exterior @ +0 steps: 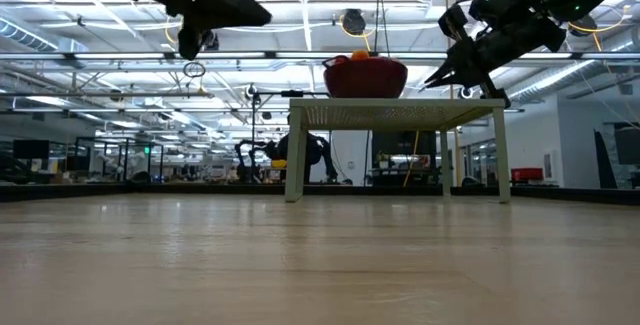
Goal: Pick & Place Fruit
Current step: Put the knife on the shelf, then return to Home Position
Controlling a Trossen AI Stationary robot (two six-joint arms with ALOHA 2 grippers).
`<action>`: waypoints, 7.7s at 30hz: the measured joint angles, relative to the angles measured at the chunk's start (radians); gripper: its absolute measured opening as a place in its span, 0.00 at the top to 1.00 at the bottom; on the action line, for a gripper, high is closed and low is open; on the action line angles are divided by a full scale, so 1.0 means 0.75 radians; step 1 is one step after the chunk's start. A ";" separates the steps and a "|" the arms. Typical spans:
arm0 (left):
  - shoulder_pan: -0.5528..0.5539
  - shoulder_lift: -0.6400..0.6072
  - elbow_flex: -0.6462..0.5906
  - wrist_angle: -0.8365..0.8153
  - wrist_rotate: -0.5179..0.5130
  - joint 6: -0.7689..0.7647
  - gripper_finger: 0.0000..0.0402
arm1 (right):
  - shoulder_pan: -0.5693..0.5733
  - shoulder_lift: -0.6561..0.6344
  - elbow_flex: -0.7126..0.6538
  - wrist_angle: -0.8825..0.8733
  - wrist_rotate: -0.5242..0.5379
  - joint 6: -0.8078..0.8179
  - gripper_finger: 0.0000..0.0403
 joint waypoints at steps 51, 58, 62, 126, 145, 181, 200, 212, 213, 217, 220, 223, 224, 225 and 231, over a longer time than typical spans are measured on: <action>0.004 -0.387 -0.423 0.311 0.033 0.014 1.00 | -0.069 0.067 0.000 0.072 0.095 -0.100 0.92; 0.004 -0.387 -0.422 0.311 0.034 0.014 0.98 | -0.059 0.067 0.000 0.071 0.138 -0.115 0.92; 0.004 -0.387 -0.422 0.311 0.034 0.014 0.99 | -0.053 0.067 0.000 0.070 0.174 -0.160 0.92; 0.004 -0.387 -0.421 0.347 0.032 -0.044 0.97 | 0.659 -0.108 0.000 -0.245 1.384 0.011 0.98; 0.004 -0.387 -0.421 0.352 0.049 -0.052 0.99 | 0.694 -0.075 0.000 -0.183 1.463 0.010 0.88; 0.004 -0.387 -0.422 0.379 0.080 -0.057 0.97 | 0.939 -0.300 0.000 -0.325 1.303 -0.309 0.94; 0.004 -0.387 -0.422 0.389 0.066 -0.056 1.00 | 1.043 -0.184 0.000 -0.539 1.294 -0.338 1.00; 0.004 -0.387 -0.422 0.387 0.066 -0.053 0.98 | 0.944 -0.122 0.000 -0.422 1.320 -0.441 1.00; 0.004 -0.387 -0.422 0.388 0.066 -0.052 0.98 | 0.935 -0.122 0.000 -0.423 1.320 -0.450 1.00; 0.004 -0.387 -0.422 0.386 0.066 -0.052 0.99 | 0.898 -0.122 0.000 -0.400 1.287 -0.464 1.00; 0.004 -0.387 -0.422 0.385 0.066 -0.051 0.97 | 0.882 -0.122 0.000 -0.391 1.249 -0.480 1.00; 0.004 -0.387 -0.422 0.385 0.066 -0.051 0.96 | 0.882 -0.122 0.000 -0.383 1.229 -0.470 1.00; 0.004 -0.387 -0.422 0.384 0.066 -0.050 0.96 | 0.882 -0.122 0.000 -0.368 1.214 -0.471 1.00; 0.004 -0.387 -0.422 0.384 0.066 -0.049 0.97 | 0.882 -0.122 0.000 -0.351 1.213 -0.479 1.00; 0.004 -0.387 -0.422 0.384 0.066 -0.038 0.99 | 0.853 -0.122 0.000 -0.322 1.220 -0.515 1.00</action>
